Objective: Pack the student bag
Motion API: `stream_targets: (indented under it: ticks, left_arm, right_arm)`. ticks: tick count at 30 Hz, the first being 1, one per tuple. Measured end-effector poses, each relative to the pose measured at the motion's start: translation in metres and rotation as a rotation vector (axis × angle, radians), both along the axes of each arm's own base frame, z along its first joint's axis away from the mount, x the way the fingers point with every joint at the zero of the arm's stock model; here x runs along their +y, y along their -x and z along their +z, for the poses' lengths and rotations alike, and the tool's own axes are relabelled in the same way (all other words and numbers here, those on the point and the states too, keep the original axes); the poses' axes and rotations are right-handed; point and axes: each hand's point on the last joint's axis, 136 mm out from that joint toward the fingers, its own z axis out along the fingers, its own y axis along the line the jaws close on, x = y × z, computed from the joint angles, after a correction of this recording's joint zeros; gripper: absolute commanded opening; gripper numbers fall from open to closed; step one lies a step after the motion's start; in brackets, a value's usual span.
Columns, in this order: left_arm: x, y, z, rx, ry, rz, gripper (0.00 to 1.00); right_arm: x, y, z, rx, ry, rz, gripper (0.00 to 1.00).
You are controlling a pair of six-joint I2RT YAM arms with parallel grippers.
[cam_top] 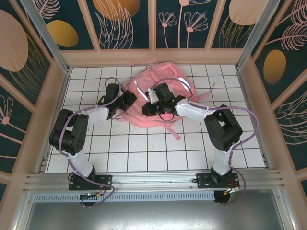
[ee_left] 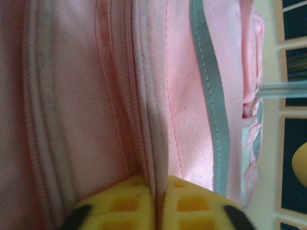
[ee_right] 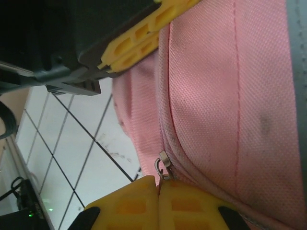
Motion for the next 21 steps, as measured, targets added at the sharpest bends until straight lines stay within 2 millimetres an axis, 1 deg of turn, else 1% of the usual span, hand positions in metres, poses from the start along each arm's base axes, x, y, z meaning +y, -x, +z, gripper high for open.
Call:
stream_targets:
  ticks: [3,5,7,10,12,15,18,19,20,21]
  left_arm:
    - [-0.007,0.004,-0.001,-0.004,-0.009,-0.023,0.00]
    - [-0.010,0.007,-0.002,-0.006,-0.021,-0.037,0.00]
    - [-0.010,0.007,-0.003,-0.008,-0.038,-0.040,0.00]
    - [-0.010,0.006,-0.002,-0.010,-0.056,-0.046,0.00]
    - [-0.012,0.006,-0.001,-0.015,-0.056,-0.056,0.00]
    - [-0.022,0.006,0.007,-0.032,-0.043,-0.081,0.00]
    - [-0.027,0.004,0.015,-0.058,-0.031,-0.088,0.00]
    - [-0.027,0.002,0.016,-0.063,-0.031,-0.086,0.03]
    - [-0.026,0.001,0.017,-0.067,-0.033,-0.081,0.20]
    - [-0.026,0.000,0.018,-0.070,-0.037,-0.079,0.42]
  right_arm:
    - [-0.013,0.003,-0.005,-0.032,0.087,-0.001,0.00]
    - [-0.028,0.005,-0.010,-0.060,0.177,-0.010,0.00]
    - [-0.051,0.004,-0.018,-0.082,0.298,-0.037,0.00]
    - [-0.083,-0.007,-0.024,-0.122,0.441,-0.088,0.00]
    - [-0.095,-0.015,-0.021,-0.142,0.486,-0.112,0.00]
    - [-0.111,-0.027,-0.012,-0.178,0.568,-0.159,0.00]
    - [-0.119,-0.043,0.000,-0.220,0.629,-0.210,0.00]
    - [-0.119,-0.049,0.003,-0.234,0.639,-0.223,0.03]
    - [-0.119,-0.053,0.005,-0.243,0.642,-0.231,0.17]
    - [-0.119,-0.055,0.006,-0.249,0.639,-0.237,0.38]
